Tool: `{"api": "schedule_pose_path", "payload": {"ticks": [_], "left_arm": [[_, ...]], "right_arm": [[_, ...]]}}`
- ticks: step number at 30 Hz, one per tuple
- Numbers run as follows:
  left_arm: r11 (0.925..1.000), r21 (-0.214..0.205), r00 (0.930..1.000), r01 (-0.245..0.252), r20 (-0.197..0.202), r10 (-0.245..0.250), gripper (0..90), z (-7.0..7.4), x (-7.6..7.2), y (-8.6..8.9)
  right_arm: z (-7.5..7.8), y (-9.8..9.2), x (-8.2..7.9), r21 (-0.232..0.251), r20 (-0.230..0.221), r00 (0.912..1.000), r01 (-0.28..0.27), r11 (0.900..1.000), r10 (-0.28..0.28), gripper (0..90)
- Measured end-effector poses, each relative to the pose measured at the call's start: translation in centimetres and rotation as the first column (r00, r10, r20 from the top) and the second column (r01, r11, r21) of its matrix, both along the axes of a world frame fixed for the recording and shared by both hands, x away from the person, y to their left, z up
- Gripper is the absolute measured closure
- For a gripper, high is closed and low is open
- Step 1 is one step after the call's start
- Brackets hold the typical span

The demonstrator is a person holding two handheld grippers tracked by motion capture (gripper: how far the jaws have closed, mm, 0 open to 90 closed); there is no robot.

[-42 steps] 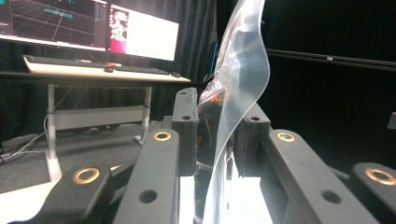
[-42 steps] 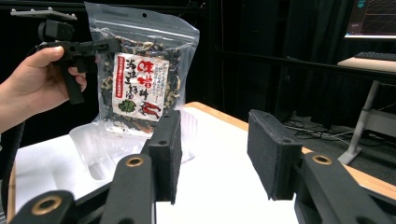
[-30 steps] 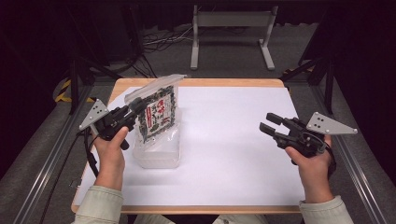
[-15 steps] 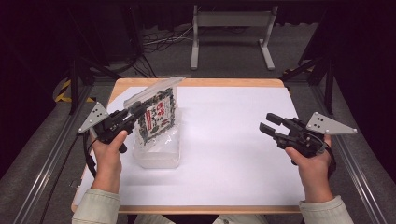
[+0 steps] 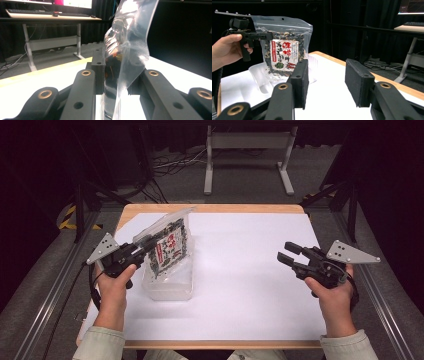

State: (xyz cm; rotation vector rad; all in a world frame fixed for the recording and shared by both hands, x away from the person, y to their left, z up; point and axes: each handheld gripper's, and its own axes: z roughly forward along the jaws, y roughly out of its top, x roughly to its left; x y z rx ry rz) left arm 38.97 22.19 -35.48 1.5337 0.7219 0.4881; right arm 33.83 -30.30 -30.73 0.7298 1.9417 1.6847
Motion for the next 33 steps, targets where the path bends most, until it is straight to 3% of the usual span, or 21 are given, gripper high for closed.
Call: {"api": "schedule_pose_path", "payload": {"ticks": [9, 25, 29, 33], "left_arm": [[0.9996, -0.024, 0.9998, -0.013, -0.018, 0.012, 73.1, -0.9, -0.1, 1.2], [0.9993, -0.006, 0.9991, -0.036, -0.021, 0.036, 72.0, -0.8, 0.0, 1.2], [0.9979, 0.04, 0.9984, -0.051, -0.023, 0.052, 65.9, -0.7, -0.1, 0.9], [0.9985, 0.024, 0.9985, -0.049, -0.021, 0.049, 58.3, -0.8, -0.3, 1.0]], "right_arm": [[-0.1, 0.0, 0.0, -0.002, -0.003, 1.0, -0.002, 1.0, 0.002, 54.3], [-0.5, -0.1, 0.2, -0.01, -0.018, 0.9998, 0.009, 0.9999, -0.01, 54.1], [-0.6, -0.2, 0.2, -0.009, -0.021, 0.9997, 0.012, 0.9999, -0.012, 53.9], [-0.6, -0.2, 0.1, -0.012, -0.02, 0.9997, 0.015, 0.9998, -0.015, 53.7]]}}
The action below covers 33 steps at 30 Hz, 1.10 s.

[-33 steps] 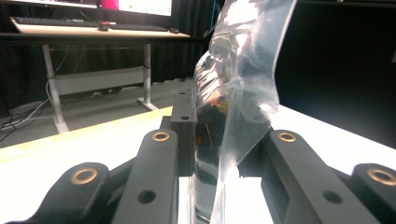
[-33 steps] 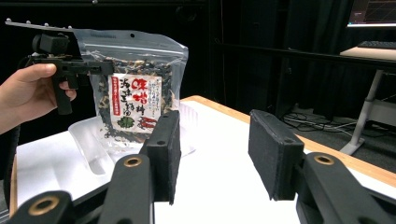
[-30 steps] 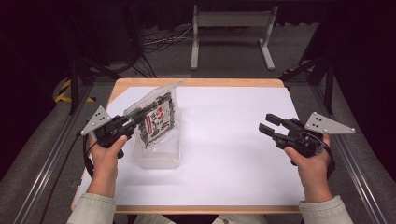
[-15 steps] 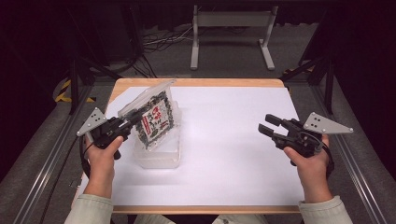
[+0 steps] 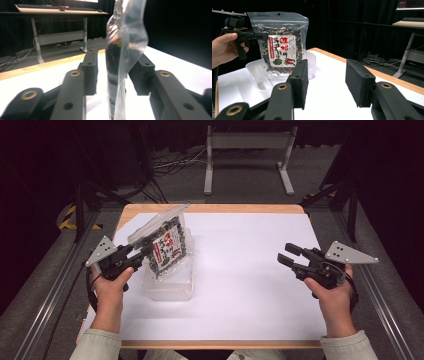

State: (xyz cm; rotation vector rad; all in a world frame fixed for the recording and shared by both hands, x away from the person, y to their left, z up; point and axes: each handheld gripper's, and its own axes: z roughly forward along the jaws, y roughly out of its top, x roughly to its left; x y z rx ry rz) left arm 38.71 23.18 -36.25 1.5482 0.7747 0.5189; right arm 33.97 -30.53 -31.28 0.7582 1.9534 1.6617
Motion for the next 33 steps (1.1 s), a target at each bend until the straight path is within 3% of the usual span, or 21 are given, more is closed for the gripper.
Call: {"api": "schedule_pose_path", "payload": {"ticks": [2, 5, 8, 12, 15, 19, 26, 33], "left_arm": [[0.9998, -0.019, 1.0, 0.0, -0.009, 0.0, 50.5, 0.1, -0.1, 0.0], [0.9999, 0.0, 0.9998, -0.016, -0.015, 0.016, 32.0, 0.4, -0.5, 0.1], [0.9998, 0.016, 0.9999, -0.012, -0.007, 0.012, 25.6, 0.8, -1.2, 0.4], [0.9995, 0.031, 1.0, -0.001, -0.006, 0.001, 22.6, 1.1, -2.0, 0.7], [0.9977, 0.068, 1.0, 0.002, -0.009, -0.001, 20.8, 1.3, -3.3, 1.1], [0.9963, 0.081, 0.9994, -0.031, -0.012, 0.032, 18.6, 1.2, -4.6, 1.7], [0.9937, 0.11, 0.9988, -0.023, -0.04, 0.028, 18.2, 0.5, -6.5, 2.9], [0.9897, 0.139, 0.9972, -0.033, -0.062, 0.042, 15.6, -0.6, -7.4, 3.8]], "right_arm": [[0.0, -0.1, 0.0, -0.001, 0.0, 1.0, 0.001, 1.0, -0.001, 53.6], [0.0, -0.2, -0.1, 0.001, 0.001, 1.0, 0.001, 1.0, -0.001, 52.7], [0.0, -0.3, -0.1, -0.007, 0.002, 1.0, 0.005, 1.0, -0.005, 51.5], [-0.1, -0.4, 0.0, -0.017, -0.001, 1.0, 0.009, 0.9998, -0.009, 48.8], [-0.3, -0.6, 0.1, -0.028, -0.001, 0.9998, 0.019, 0.9994, -0.019, 46.0], [-0.6, -0.9, 0.2, -0.033, -0.008, 0.9995, 0.031, 0.999, -0.031, 43.9], [-1.2, -1.5, 0.1, -0.051, -0.021, 0.9985, 0.049, 0.9975, -0.051, 41.3], [-1.8, -2.6, -0.2, -0.059, -0.036, 0.9966, 0.072, 0.9956, -0.074, 39.6]]}}
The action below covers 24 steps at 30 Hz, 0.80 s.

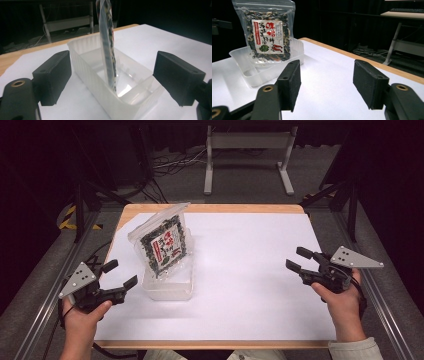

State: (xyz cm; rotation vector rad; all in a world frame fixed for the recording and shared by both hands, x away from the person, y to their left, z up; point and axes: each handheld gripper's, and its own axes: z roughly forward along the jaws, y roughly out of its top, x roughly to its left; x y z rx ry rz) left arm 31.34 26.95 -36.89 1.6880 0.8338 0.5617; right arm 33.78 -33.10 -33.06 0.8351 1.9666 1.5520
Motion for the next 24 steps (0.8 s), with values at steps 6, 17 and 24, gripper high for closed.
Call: {"api": "schedule_pose_path", "payload": {"ticks": [6, 17, 24], "left_arm": [[0.9997, 0.023, 0.9997, 0.01, -0.023, -0.01, 15.6, -1.6, -0.6, 0.5], [0.9991, 0.021, 0.9971, 0.036, -0.068, -0.034, 16.0, -4.0, -0.7, 0.8], [0.9987, 0.04, 0.9933, 0.032, -0.113, -0.027, 16.1, -5.9, -0.5, 0.8]], "right_arm": [[-1.0, -0.9, -0.2, 0.005, -0.017, 0.9995, 0.025, 0.9997, -0.025, 38.1], [-3.6, -2.2, -0.5, -0.008, -0.058, 0.9967, 0.055, 0.9984, -0.056, 35.3], [-5.5, -2.7, -0.5, -0.021, -0.083, 0.9946, 0.061, 0.9979, -0.062, 34.3]]}}
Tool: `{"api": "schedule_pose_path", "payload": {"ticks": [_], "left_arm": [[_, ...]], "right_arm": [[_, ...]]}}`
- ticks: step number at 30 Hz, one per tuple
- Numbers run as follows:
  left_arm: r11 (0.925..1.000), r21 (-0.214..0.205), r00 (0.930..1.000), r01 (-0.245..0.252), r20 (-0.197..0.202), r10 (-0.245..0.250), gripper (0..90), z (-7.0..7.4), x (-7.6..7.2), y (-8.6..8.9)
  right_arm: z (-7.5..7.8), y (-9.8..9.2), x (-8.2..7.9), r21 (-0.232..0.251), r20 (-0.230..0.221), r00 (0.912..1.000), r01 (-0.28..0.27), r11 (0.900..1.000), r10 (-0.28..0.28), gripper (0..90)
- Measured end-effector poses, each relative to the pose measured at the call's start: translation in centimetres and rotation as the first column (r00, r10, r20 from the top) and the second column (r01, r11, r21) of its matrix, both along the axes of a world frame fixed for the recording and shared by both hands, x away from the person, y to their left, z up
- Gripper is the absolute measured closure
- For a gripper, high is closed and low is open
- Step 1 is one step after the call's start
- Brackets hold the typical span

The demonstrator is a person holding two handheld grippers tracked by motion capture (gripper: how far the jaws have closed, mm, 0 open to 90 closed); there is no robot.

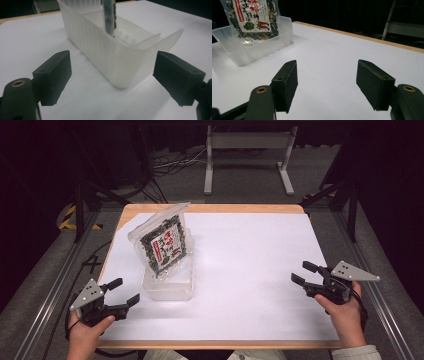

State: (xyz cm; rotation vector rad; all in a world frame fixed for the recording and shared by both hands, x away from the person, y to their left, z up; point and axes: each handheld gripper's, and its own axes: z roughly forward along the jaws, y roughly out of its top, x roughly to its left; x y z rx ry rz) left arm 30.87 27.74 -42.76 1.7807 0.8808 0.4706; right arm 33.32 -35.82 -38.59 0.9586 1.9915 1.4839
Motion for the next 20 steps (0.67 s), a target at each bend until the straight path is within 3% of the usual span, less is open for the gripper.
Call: {"api": "schedule_pose_path", "payload": {"ticks": [3, 6, 9, 14, 20], "left_arm": [[0.9993, 0.033, 0.9996, -0.019, 0.023, 0.019, 17.6, -1.0, 0.1, 0.4], [0.999, 0.038, 0.9997, -0.023, 0.014, 0.022, 18.1, -1.7, 0.3, 0.6], [0.9975, 0.066, 0.9997, -0.024, 0.002, 0.024, 18.5, -2.4, 0.5, 0.6], [0.9984, 0.048, 0.9993, -0.029, -0.025, 0.03, 18.6, -2.9, 0.7, 0.8], [0.999, 0.018, 0.9987, -0.041, -0.031, 0.041, 19.9, -2.9, 0.6, 0.9]], "right_arm": [[-0.9, -0.2, 0.1, 0.005, -0.008, 1.0, 0.005, 1.0, -0.005, 34.9], [-1.7, -0.5, 0.1, 0.013, -0.013, 0.9997, 0.019, 0.9997, -0.019, 36.2], [-3.5, -0.8, 0.3, -0.006, -0.036, 0.9986, 0.039, 0.9992, -0.039, 37.8], [-4.3, -0.7, 0.6, 0.033, -0.049, 0.998, 0.041, 0.9986, -0.039, 37.3], [-4.5, -0.8, 0.7, 0.017, -0.047, 0.9976, 0.051, 0.9985, -0.05, 37.2]]}}
